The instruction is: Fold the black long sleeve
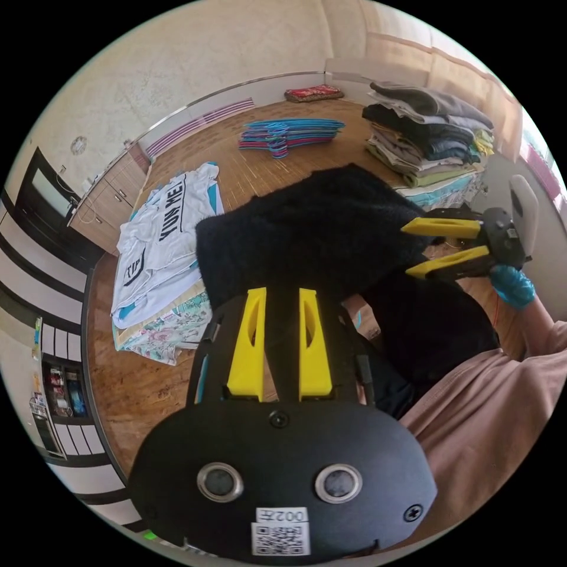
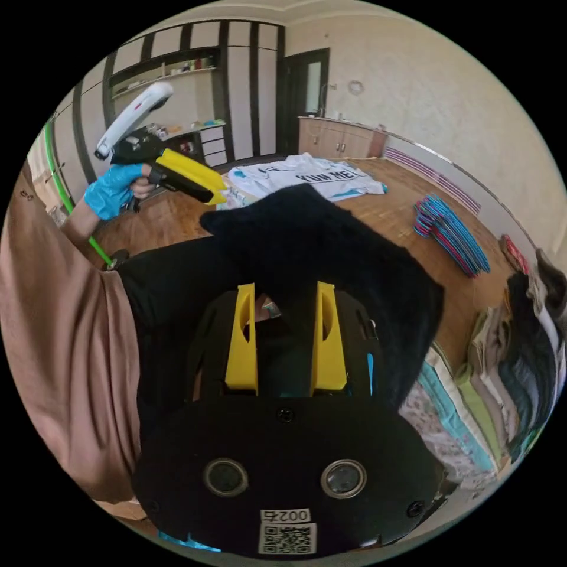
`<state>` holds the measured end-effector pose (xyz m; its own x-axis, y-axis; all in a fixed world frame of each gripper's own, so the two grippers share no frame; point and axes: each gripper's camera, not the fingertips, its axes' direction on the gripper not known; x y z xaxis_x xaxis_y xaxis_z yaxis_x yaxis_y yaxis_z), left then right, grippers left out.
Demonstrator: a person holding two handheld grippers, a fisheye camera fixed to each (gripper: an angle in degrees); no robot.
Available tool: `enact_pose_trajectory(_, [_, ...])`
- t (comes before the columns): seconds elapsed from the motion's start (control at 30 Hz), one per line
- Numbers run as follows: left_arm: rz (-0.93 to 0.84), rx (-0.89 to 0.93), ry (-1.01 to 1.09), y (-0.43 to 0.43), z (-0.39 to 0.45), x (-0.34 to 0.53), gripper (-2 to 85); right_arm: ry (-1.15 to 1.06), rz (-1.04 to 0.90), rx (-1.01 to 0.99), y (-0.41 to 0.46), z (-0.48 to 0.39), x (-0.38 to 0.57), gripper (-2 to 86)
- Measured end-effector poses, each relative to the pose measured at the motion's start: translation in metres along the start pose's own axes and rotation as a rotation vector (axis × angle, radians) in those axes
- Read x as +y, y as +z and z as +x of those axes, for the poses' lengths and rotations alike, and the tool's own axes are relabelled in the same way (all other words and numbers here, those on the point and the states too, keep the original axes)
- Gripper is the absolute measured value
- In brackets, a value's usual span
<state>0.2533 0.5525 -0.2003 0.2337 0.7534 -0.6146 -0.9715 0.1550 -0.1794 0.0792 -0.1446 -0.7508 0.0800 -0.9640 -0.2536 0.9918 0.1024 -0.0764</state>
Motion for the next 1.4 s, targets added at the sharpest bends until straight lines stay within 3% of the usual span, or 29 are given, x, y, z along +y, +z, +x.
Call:
enact_pose_trajectory(0.27, [-0.010,0.002,-0.010,0.006,-0.009,0.000,5.8,-0.210,-0.080,0.105,0.047,-0.034,-0.033,17.5])
enact_pose_trajectory(0.43, [-0.029,0.007,-0.019,0.018,-0.018,0.002,6.0,-0.237,-0.145,0.187,0.062,-0.026,-0.044,13.8])
enact_pose_trajectory(0.67, [-0.023,-0.045,-0.087,0.041,-0.071,-0.002,5.9,-0.148,-0.103,-0.001,0.035,0.023,-0.050,13.9])
enact_pose_trajectory(0.8, [0.005,-0.035,-0.168,0.057,-0.115,-0.012,5.9,0.045,-0.004,0.013,0.008,0.096,-0.045,13.4])
enact_pose_trajectory(1.0, [0.135,0.014,-0.295,0.109,-0.185,-0.038,6.5,0.383,0.057,0.283,0.010,0.212,-0.032,14.0])
enact_pose_trajectory(1.13, [0.140,0.081,-0.390,0.149,-0.222,-0.053,8.1,0.602,0.052,0.264,0.030,0.277,-0.024,15.9])
enact_pose_trajectory(1.4, [0.102,0.118,-0.405,0.192,-0.242,-0.060,5.1,0.784,-0.010,0.151,0.062,0.337,-0.010,14.3])
